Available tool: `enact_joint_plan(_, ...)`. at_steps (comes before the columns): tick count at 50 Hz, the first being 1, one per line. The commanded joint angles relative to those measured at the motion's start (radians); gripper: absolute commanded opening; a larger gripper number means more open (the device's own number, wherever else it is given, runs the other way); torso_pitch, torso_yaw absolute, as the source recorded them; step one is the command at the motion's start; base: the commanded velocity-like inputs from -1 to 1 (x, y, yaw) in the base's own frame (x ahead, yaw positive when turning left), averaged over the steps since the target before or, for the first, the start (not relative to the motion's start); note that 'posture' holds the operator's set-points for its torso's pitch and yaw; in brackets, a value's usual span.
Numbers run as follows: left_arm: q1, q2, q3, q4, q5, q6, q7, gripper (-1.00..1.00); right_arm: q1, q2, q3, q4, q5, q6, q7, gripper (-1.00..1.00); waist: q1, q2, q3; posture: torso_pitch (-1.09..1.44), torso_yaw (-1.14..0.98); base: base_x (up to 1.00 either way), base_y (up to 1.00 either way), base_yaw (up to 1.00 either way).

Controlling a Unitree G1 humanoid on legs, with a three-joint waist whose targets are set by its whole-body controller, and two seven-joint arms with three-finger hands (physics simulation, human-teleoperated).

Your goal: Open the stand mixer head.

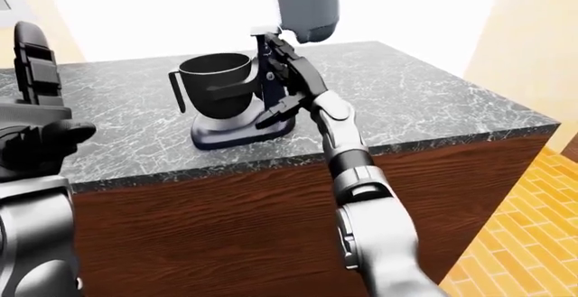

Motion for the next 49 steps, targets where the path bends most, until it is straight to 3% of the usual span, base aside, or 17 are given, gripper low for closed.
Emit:
enact_joint_plan(1, -0.02, 0.006, 0.002, -0.017, 0.005, -0.018, -0.01, 1.0, -0.02, -0.004, 0.0, -0.107, 0.026, 0.02, -0.003, 1.0, 0.0, 0.002, -0.013, -0.27, 0.0, 0.0, 0.0, 0.0)
enact_joint_plan(19, -0.017, 0.005, 0.003, -0.025, 0.005, -0.015, -0.011, 1.0, 0.26, -0.052, 0.009, -0.901, 0.089, 0.419, -0.146, 1.0, 0.005, -0.012, -0.011, -0.27, 0.0, 0.0, 0.0, 0.0)
enact_joint_plan(25, -0.013, 0.003, 0.004, -0.032, 0.005, -0.011, -0.009, 1.0, 0.344, -0.059, -0.002, -1.07, 0.098, 0.5, -0.193, 1.0, 0.005, -0.014, -0.01, -0.27, 0.0, 0.0, 0.0, 0.0)
enact_joint_plan(33, -0.015, 0.004, 0.005, -0.034, 0.003, -0.009, -0.008, 1.0, 0.376, -0.068, -0.008, -1.17, 0.106, 0.555, -0.215, 1.0, 0.001, -0.014, -0.011, -0.27, 0.0, 0.0, 0.0, 0.0)
enact_joint_plan(46, -0.017, 0.005, 0.004, -0.033, 0.003, -0.009, -0.008, 1.0, 0.311, -0.074, -0.006, -1.131, 0.102, 0.553, -0.202, 1.0, -0.004, -0.013, -0.01, -0.27, 0.0, 0.0, 0.0, 0.0)
enact_joint_plan(49, -0.022, 0.004, -0.004, -0.044, 0.001, 0.001, -0.003, 1.0, 0.242, -0.037, 0.041, -0.985, 0.012, 0.515, -0.239, 1.0, -0.005, -0.009, -0.009, -0.27, 0.0, 0.0, 0.0, 0.0)
